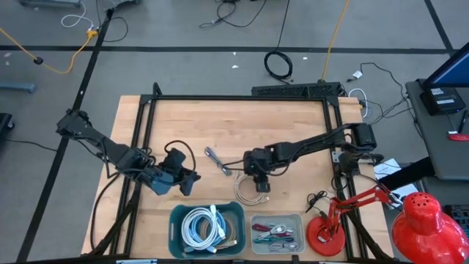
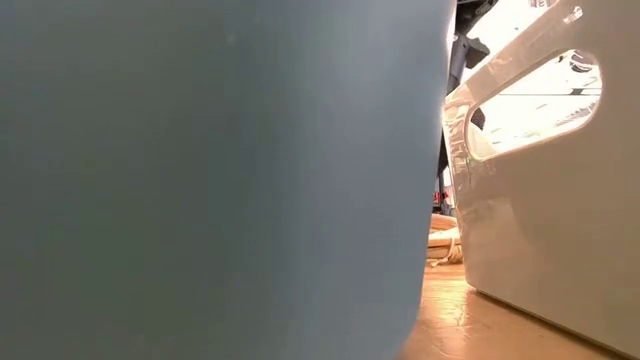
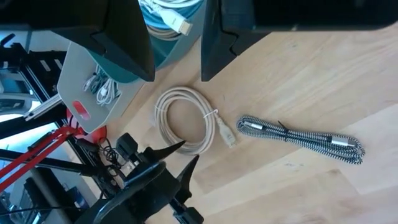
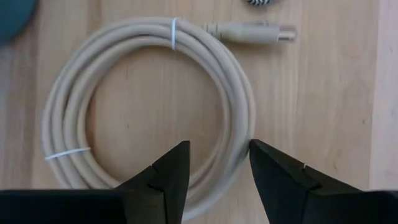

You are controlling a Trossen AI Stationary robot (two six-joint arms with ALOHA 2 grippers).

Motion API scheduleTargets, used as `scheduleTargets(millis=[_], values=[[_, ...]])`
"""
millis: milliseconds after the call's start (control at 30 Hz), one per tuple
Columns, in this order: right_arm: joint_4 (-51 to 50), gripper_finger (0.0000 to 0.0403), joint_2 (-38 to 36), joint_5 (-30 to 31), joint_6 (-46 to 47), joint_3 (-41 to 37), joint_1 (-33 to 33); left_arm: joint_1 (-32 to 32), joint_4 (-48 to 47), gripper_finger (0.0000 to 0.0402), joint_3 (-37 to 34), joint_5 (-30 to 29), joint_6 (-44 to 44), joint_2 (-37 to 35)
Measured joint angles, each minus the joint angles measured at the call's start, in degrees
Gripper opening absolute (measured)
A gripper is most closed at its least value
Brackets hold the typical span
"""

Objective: Pick & Place USB Port
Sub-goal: Put the small black charger cable into the grey bin

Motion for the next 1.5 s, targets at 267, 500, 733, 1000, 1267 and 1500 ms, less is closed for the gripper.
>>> scheduleTargets(millis=[267, 500, 733, 1000, 1267, 1500], values=[[2.27, 0.0157, 2.98, -0.04, -0.77, 0.00, -0.11, 0.00, 0.01, 0.0131, 0.00, -0.02, -0.01, 0.00], [2.47, 0.0157, 0.85, 0.43, 0.58, -0.06, -0.15, 3.81, -9.39, 0.0131, 0.00, -1.29, -6.88, 0.22], [2.69, 0.0157, -7.58, 2.90, 3.66, -0.02, -1.13, 19.57, -4.10, 0.0131, 0.01, 15.50, 9.70, 3.72], [5.13, 0.0157, -18.17, 4.01, 7.59, -0.02, -1.60, 36.44, -6.16, 0.0131, 0.00, 36.93, 45.24, 13.85], [5.59, 0.0157, -21.93, 7.52, 11.17, -0.02, -1.53, 41.87, -11.98, 0.0131, 8.77, 36.52, 76.47, 29.39], [3.91, 0.0157, -21.91, 7.52, 11.87, -0.04, -1.53, 40.64, -19.75, 0.0131, 21.46, 36.00, 88.68, 43.30]])
